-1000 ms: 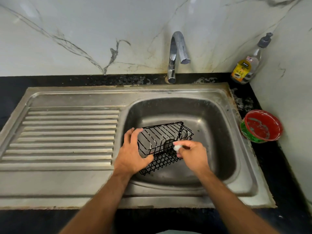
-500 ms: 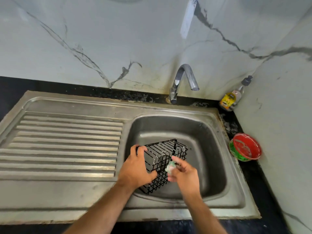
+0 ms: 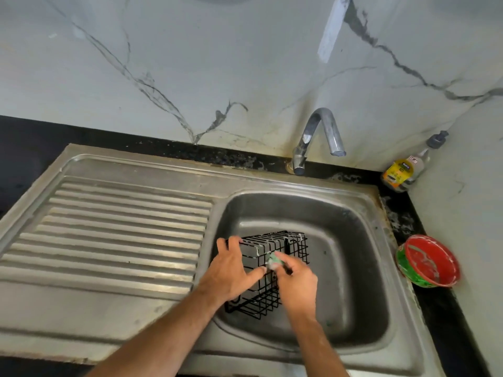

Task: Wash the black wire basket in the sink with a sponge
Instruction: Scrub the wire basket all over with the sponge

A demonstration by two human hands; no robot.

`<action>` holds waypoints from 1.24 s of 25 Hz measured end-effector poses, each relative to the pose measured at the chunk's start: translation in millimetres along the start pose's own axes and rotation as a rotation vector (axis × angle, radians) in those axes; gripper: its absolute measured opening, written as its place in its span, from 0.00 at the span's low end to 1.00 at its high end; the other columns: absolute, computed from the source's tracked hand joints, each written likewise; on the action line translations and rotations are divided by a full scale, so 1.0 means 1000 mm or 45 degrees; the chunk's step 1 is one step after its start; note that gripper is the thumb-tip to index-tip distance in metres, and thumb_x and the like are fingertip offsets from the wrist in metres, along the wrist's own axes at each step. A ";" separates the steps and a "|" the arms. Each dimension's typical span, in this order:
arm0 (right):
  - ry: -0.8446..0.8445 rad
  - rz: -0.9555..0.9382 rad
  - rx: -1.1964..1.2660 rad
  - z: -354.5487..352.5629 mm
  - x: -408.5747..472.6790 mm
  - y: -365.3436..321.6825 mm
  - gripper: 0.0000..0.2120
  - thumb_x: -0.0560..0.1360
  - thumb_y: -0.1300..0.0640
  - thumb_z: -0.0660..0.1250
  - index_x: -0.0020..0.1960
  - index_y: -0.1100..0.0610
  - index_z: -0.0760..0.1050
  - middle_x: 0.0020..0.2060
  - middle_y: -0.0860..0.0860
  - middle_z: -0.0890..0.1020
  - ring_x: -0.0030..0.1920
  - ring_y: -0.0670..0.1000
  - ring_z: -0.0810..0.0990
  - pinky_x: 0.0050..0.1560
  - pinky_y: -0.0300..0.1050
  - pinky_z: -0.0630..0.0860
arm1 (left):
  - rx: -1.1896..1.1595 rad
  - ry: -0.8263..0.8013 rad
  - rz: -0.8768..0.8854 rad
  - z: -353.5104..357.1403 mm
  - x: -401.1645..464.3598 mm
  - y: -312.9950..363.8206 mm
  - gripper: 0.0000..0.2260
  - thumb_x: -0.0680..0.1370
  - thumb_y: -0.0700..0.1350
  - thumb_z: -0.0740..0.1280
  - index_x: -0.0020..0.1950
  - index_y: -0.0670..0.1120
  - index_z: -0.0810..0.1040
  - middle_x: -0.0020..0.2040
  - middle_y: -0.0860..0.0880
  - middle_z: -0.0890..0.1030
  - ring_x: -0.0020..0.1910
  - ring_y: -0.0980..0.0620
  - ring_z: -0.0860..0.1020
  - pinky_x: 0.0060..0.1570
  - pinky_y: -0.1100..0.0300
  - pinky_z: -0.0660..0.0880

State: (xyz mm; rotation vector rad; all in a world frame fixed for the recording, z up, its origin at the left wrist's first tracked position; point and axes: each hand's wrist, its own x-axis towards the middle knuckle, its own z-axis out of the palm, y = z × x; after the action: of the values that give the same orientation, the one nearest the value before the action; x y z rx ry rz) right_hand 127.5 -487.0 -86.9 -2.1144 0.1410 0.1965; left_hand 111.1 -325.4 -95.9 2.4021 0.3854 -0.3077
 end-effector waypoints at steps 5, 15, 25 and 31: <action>-0.038 -0.159 0.021 0.003 0.011 0.002 0.09 0.74 0.55 0.74 0.53 0.44 0.84 0.46 0.38 0.85 0.46 0.37 0.81 0.49 0.27 0.74 | -0.069 -0.210 0.079 -0.016 0.008 -0.010 0.39 0.74 0.66 0.70 0.75 0.55 0.53 0.66 0.50 0.61 0.60 0.52 0.73 0.63 0.57 0.71; -0.009 -0.163 -0.175 -0.007 0.038 0.016 0.15 0.75 0.65 0.72 0.58 0.52 0.83 0.53 0.46 0.80 0.43 0.34 0.76 0.46 0.16 0.66 | 0.361 -0.136 0.312 -0.018 0.016 -0.023 0.28 0.79 0.60 0.63 0.75 0.57 0.57 0.76 0.50 0.55 0.56 0.45 0.81 0.54 0.47 0.79; 0.021 -0.380 -0.128 -0.017 0.041 0.036 0.15 0.73 0.62 0.75 0.53 0.43 0.81 0.48 0.45 0.84 0.41 0.37 0.82 0.42 0.25 0.76 | 0.493 0.124 0.511 -0.003 0.015 -0.029 0.23 0.78 0.55 0.58 0.71 0.46 0.65 0.73 0.45 0.66 0.42 0.42 0.85 0.38 0.47 0.82; -0.033 -0.430 -0.042 -0.008 0.040 0.020 0.13 0.72 0.65 0.75 0.50 0.47 0.84 0.47 0.43 0.83 0.45 0.39 0.82 0.46 0.30 0.78 | 0.539 0.167 0.573 -0.004 0.016 -0.028 0.22 0.79 0.50 0.58 0.71 0.42 0.68 0.73 0.42 0.69 0.44 0.45 0.85 0.42 0.52 0.82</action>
State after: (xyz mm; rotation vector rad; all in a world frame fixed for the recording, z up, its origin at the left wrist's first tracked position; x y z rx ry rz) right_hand 163.7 -505.7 -107.1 -2.1308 -0.2360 0.0250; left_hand 116.4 -299.3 -115.1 2.8425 -0.1902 -0.0250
